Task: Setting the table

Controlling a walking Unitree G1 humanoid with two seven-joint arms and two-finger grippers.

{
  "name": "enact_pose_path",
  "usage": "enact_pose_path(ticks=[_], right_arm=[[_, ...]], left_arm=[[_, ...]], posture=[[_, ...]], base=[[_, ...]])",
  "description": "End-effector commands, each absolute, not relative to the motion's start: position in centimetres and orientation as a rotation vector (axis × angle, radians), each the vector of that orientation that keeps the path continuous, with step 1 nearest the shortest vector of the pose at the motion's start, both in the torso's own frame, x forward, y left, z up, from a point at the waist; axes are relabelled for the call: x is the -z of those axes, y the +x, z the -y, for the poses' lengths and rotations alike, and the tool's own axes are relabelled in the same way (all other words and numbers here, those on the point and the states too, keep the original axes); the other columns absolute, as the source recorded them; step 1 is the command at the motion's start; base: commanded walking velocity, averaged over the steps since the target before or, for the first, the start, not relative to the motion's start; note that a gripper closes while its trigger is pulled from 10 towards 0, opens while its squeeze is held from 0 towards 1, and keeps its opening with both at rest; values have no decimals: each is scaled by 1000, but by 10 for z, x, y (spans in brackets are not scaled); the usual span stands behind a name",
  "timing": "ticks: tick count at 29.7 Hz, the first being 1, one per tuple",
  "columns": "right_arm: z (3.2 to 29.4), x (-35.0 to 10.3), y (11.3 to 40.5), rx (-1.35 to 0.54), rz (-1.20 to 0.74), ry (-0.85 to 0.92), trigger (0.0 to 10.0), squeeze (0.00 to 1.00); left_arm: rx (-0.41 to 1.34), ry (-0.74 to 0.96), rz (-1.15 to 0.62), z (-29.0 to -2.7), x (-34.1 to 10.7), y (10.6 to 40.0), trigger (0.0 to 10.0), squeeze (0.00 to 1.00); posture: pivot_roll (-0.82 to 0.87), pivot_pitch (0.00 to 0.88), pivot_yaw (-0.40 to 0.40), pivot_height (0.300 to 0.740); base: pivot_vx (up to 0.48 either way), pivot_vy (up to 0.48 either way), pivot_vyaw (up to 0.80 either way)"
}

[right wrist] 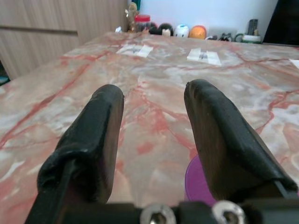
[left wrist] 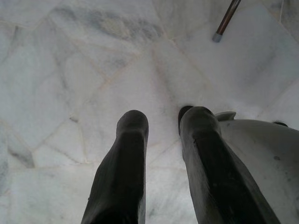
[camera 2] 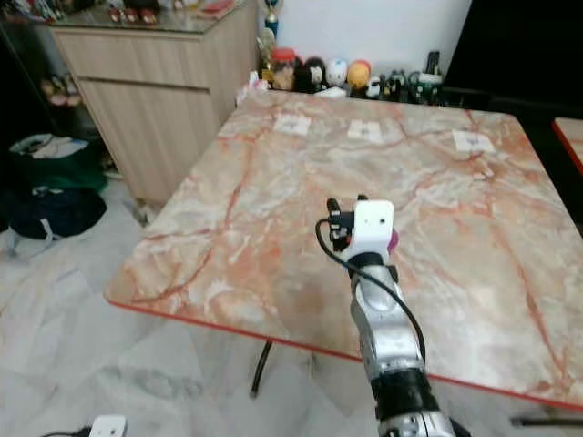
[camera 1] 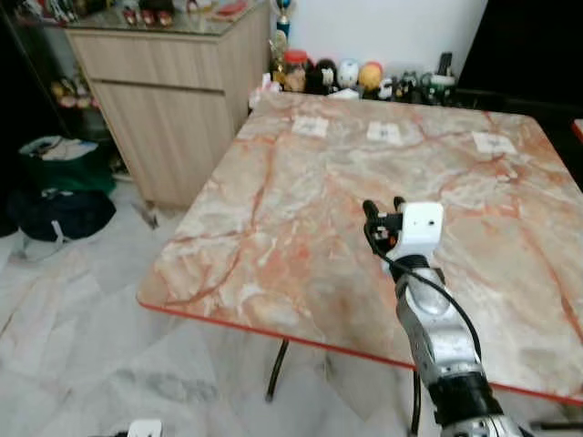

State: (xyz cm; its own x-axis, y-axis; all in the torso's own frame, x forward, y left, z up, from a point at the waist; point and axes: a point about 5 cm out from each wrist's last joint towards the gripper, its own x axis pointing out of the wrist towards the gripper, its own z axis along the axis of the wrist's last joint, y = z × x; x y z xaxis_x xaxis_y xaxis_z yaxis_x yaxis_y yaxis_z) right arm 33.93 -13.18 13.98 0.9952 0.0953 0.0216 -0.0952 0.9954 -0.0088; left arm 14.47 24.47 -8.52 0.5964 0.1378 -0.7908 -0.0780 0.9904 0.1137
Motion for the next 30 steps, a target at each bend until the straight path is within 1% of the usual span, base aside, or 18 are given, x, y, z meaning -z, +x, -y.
enact_pose_path(ticks=[1,4,6,9,10,13,15,19,25,30], right_arm=[[133,-146,338,-102,-7,-53,10000,0],[136,-147,338,-77,-53,-60,10000,0],[138,-152,337,-44,-118,-24,10000,0],[137,-157,334,-51,-149,-73,10000,0],[136,-159,333,-70,-169,-118,10000,0],[137,-155,332,-71,-210,-116,10000,0],[137,-153,332,-72,-220,-112,10000,0],[141,-149,335,-74,-254,-172,10000,0],[146,-152,336,-37,-304,-184,10000,0],[144,-150,337,-48,-320,-181,10000,0]], left_arm=[[-121,76,-948,-246,87,140,10000,0],[-117,82,-953,-246,87,140,10000,0],[-124,77,-951,-246,87,140,10000,0],[-120,78,-953,-246,87,140,10000,0],[-118,78,-954,-246,87,140,10000,0],[-117,76,-956,-245,88,139,10000,0],[-116,75,-956,-245,88,139,10000,0],[-115,71,-958,-244,88,139,10000,0],[-113,71,-962,-244,88,139,10000,0],[-109,74,-966,-244,88,139,10000,0]], posture=[[-14,21,-10,740],[-14,20,-12,740],[-14,20,-14,740],[-19,22,-14,740],[-20,24,-16,740],[-20,23,-18,740],[-20,23,-18,740],[-15,23,-20,740],[-16,21,-19,740],[-17,21,-20,740]], base=[[0,0,0],[0,0,0],[0,0,0],[0,0,0],[0,0,0],[0,0,0],[0,0,0],[0,0,0],[0,0,0],[0,0,0]])
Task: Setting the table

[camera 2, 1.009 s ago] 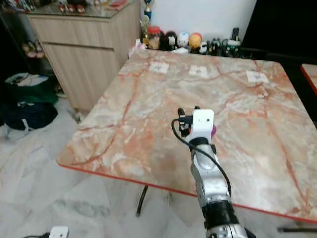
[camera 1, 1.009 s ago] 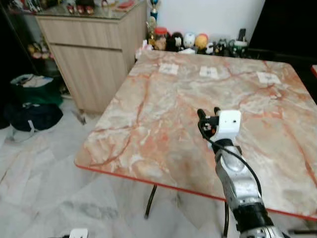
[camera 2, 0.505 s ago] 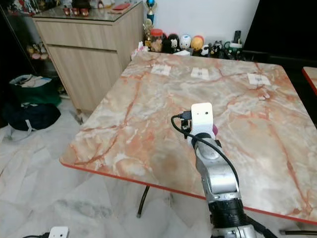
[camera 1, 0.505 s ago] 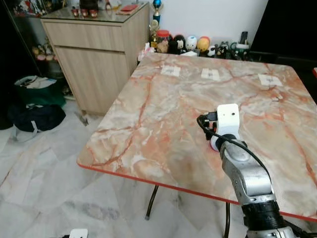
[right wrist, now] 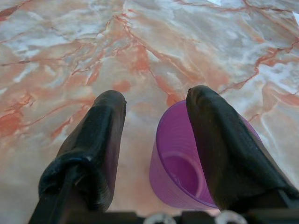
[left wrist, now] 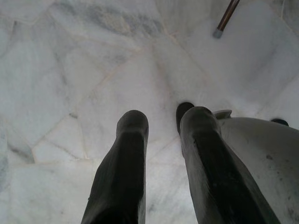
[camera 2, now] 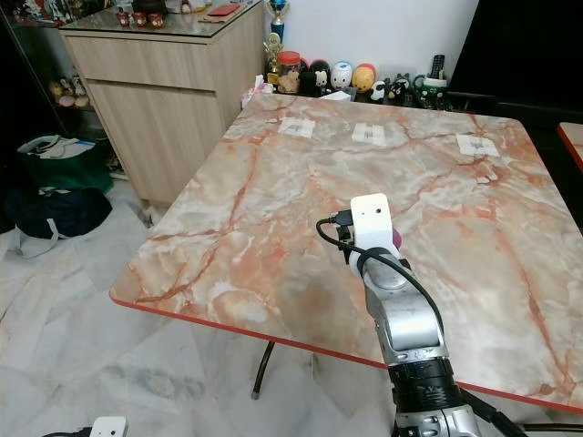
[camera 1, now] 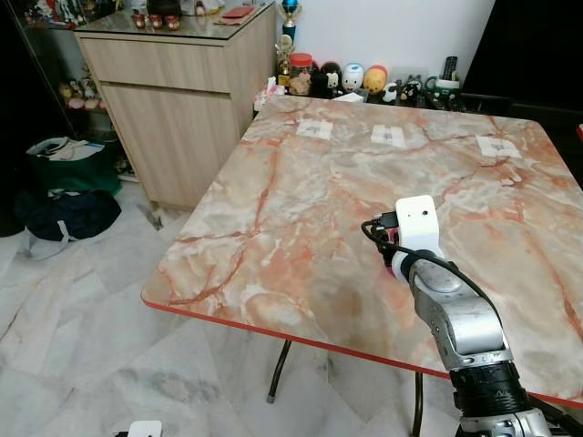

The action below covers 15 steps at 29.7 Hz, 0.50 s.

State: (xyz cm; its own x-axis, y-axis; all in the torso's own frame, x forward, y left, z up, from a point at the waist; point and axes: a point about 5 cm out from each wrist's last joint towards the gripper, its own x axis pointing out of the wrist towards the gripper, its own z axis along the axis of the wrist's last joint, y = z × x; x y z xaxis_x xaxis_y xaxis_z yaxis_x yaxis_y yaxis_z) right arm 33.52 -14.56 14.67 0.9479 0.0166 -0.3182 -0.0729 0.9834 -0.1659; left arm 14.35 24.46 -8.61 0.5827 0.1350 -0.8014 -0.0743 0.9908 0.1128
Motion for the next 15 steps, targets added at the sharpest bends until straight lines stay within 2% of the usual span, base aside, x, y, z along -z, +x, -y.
enact_pose_path(ticks=[1,15], right_arm=[[144,-147,338,-46,-334,-162,10000,0],[154,-136,339,-9,-385,-137,10000,0]], left_arm=[[-111,72,-964,-244,88,139,10000,0],[-111,73,-966,-245,88,139,10000,0]], posture=[[-11,21,-22,740],[-11,19,-16,740]], base=[[0,0,0],[0,0,0]])
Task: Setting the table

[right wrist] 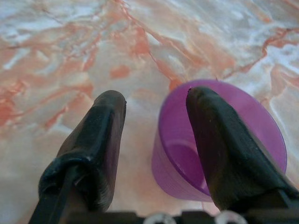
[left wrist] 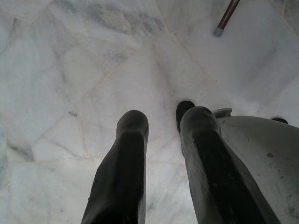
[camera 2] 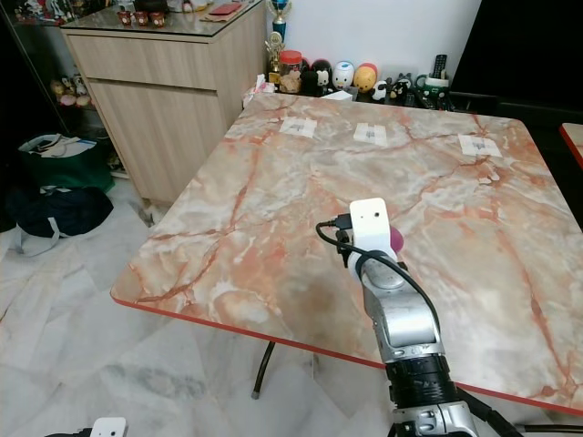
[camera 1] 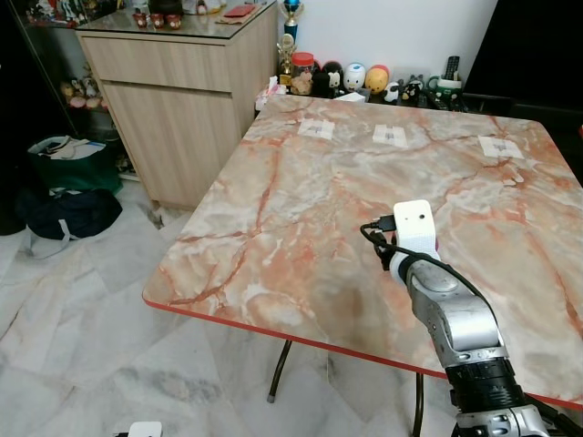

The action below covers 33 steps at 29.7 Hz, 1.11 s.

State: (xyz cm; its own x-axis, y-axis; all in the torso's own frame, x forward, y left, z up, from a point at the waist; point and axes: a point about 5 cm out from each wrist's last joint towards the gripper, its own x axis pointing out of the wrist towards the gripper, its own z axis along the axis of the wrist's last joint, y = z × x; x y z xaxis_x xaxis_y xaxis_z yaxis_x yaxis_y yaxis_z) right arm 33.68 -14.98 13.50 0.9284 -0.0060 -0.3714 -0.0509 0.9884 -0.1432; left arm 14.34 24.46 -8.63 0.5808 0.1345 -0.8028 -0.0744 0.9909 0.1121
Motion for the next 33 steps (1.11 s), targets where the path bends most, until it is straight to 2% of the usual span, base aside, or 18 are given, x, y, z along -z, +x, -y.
enact_pose_path(ticks=[1,9,11,15,16,17,33], right_arm=[[155,-136,339,-7,-386,-136,10000,0],[155,-134,340,-12,-391,-120,10000,0],[154,-134,340,-16,-387,-111,0,0],[154,-134,341,-17,-385,-105,0,0],[154,-134,341,-16,-385,-105,1451,0],[154,-134,342,-15,-385,-102,0,0],[154,-131,342,-14,-387,-103,0,0]], left_arm=[[-111,73,-966,-245,88,139,10000,0],[-111,75,-966,-245,88,139,10000,0],[-111,75,-966,-245,88,139,10000,0],[-112,75,-966,-245,88,139,10000,0],[-112,75,-966,-245,88,139,10000,0],[-112,76,-966,-245,88,139,10000,0],[-110,75,-968,-245,88,139,10000,0]], posture=[[-11,19,-16,740],[-10,20,-16,740],[-8,20,-16,740],[-10,20,-15,740],[-9,20,-15,740],[-8,19,-15,740],[-6,21,-15,740]], base=[[0,0,0],[0,0,0],[0,0,0],[0,0,0],[0,0,0],[0,0,0],[0,0,0]])
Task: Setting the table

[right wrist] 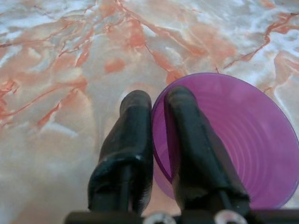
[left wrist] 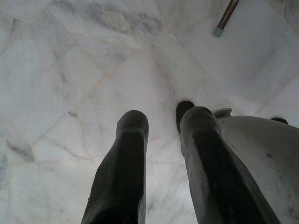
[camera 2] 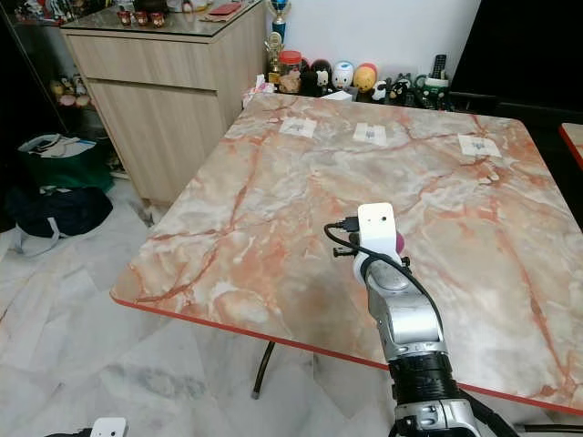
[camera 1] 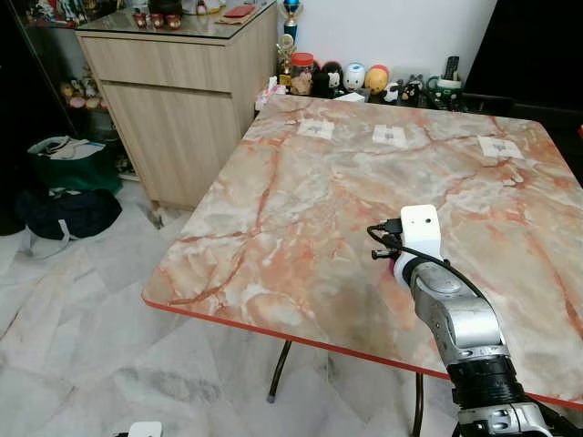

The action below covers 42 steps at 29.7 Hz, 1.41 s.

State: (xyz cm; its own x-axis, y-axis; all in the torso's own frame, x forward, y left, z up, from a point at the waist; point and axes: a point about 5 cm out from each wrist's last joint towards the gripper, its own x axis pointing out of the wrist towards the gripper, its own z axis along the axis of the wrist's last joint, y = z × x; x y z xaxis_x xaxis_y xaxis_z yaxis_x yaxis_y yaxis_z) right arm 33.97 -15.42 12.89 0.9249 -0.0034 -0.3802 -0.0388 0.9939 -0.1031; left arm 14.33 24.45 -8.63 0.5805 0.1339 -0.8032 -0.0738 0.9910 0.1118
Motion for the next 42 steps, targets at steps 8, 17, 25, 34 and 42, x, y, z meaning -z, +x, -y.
enact_pose_path(ticks=[8,17,25,34,42], right_arm=[[152,-130,343,-22,-385,-101,0,0],[155,-150,342,46,-106,-31,10000,0],[162,-139,320,130,-18,71,10000,0],[175,-134,319,184,48,94,10000,0],[171,-148,323,181,151,33,10000,0]], left_arm=[[-110,72,-967,-245,88,139,10000,0],[-109,72,-968,-244,88,138,10000,0],[-116,63,-958,-244,89,138,10000,0],[-109,67,-954,-242,89,139,10000,0],[-96,78,-953,-241,89,139,10000,0]], posture=[[-7,19,-16,740],[-11,20,-21,740],[-16,26,-23,740],[-19,23,-29,740],[-22,21,-32,740]], base=[[0,0,0],[0,0,0],[0,0,0],[0,0,-87],[0,-295,-785]])
